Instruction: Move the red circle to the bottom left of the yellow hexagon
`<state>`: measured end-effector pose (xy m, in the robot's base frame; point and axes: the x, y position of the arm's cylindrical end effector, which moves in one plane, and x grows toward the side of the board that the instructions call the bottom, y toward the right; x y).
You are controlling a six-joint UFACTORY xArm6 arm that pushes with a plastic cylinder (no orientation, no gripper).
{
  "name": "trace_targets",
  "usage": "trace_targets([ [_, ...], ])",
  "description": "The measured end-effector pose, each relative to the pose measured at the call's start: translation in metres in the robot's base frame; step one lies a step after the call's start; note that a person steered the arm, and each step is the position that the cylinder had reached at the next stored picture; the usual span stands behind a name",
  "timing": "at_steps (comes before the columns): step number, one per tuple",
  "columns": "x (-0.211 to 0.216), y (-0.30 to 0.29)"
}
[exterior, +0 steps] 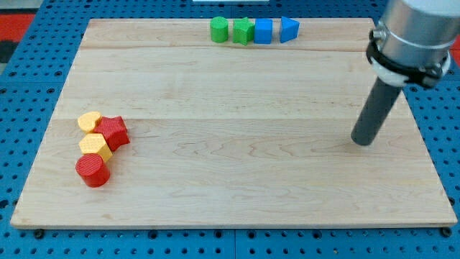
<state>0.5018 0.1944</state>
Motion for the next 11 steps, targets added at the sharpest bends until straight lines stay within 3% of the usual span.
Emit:
trace_targets([
  [3,0.041,-0.016],
  [4,0.066,-0.099],
  [5,0.057,-0.211],
  [7,0.057,-0.335],
  [9,0.045,-0.384],
  [11,-0.002,-0.397],
])
